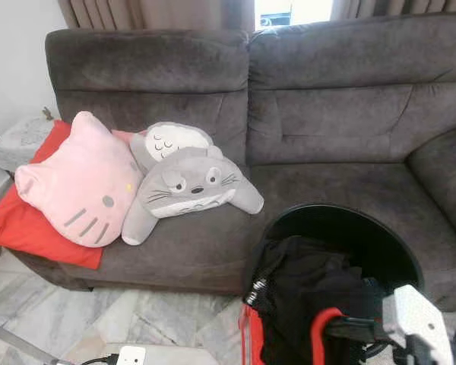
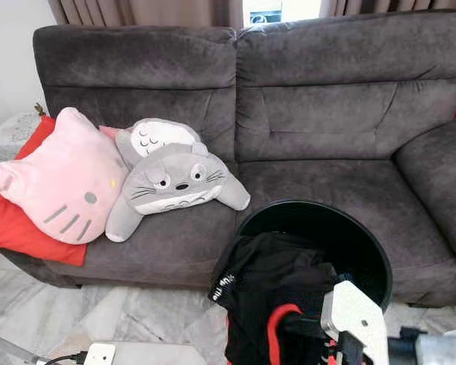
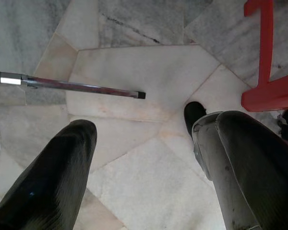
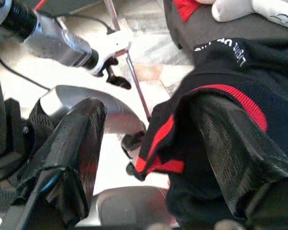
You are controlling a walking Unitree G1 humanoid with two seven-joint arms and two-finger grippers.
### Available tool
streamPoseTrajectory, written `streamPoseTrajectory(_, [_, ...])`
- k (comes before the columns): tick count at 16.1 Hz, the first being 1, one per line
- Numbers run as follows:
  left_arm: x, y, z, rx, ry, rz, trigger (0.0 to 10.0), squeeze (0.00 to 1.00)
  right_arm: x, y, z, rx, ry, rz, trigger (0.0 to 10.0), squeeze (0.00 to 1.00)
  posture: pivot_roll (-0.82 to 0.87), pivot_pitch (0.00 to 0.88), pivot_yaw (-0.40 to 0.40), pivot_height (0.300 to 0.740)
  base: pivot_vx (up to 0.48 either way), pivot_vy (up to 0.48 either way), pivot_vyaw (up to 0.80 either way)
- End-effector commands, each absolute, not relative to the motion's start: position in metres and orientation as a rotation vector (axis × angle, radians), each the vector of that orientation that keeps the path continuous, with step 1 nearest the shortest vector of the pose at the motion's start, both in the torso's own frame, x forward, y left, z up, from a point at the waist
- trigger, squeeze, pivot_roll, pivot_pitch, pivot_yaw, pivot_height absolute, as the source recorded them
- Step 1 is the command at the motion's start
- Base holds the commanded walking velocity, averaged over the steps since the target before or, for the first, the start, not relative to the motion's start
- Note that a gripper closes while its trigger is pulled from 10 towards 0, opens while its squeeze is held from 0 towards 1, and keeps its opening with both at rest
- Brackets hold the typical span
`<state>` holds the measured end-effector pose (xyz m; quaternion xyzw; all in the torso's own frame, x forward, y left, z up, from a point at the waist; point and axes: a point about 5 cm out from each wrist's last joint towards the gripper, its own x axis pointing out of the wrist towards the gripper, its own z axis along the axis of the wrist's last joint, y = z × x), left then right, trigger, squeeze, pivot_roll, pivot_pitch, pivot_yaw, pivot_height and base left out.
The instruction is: Hang hanger
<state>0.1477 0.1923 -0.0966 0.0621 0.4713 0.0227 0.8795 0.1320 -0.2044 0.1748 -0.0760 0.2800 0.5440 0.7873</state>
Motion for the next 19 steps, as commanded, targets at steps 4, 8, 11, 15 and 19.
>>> streamPoseTrajectory(4, [0.145, 0.194, -0.098, 0.131, 1.006, 0.034, 10.0, 0.00, 0.124, -0.206, 0.181, -0.293, 0.680, 1.222, 10.0, 0.00, -0.33, 0.000, 0.083, 0.740, 0.000, 0.000, 0.00])
streamPoseTrajectory(8, [0.146, 0.193, -0.098, 0.123, 1.003, 0.027, 10.0, 0.00, 0.118, -0.221, 0.164, -0.491, 0.871, 1.215, 10.0, 0.00, -0.33, 0.000, 0.075, 0.740, 0.000, 0.000, 0.00])
streamPoseTrajectory(11, [0.146, 0.193, -0.097, 0.117, 0.993, 0.044, 10.0, 0.00, 0.203, -0.249, 0.177, -0.727, 0.457, 0.616, 10.0, 0.00, -0.33, 0.000, 0.074, 0.740, 0.000, 0.000, 0.00])
streamPoseTrajectory(15, [0.146, 0.194, -0.097, 0.102, 0.981, 0.072, 10.0, 0.00, 0.223, -0.247, 0.158, -0.393, 0.251, 0.344, 10.0, 0.00, -0.30, 0.000, 0.070, 0.740, 0.000, 0.000, 0.00])
streamPoseTrajectory(19, [0.146, 0.195, -0.096, 0.103, 0.963, 0.091, 10.0, 0.00, 0.228, -0.240, 0.098, -0.161, 0.251, 0.042, 10.0, 0.00, -0.28, 0.000, 0.076, 0.740, 0.000, 0.000, 0.00])
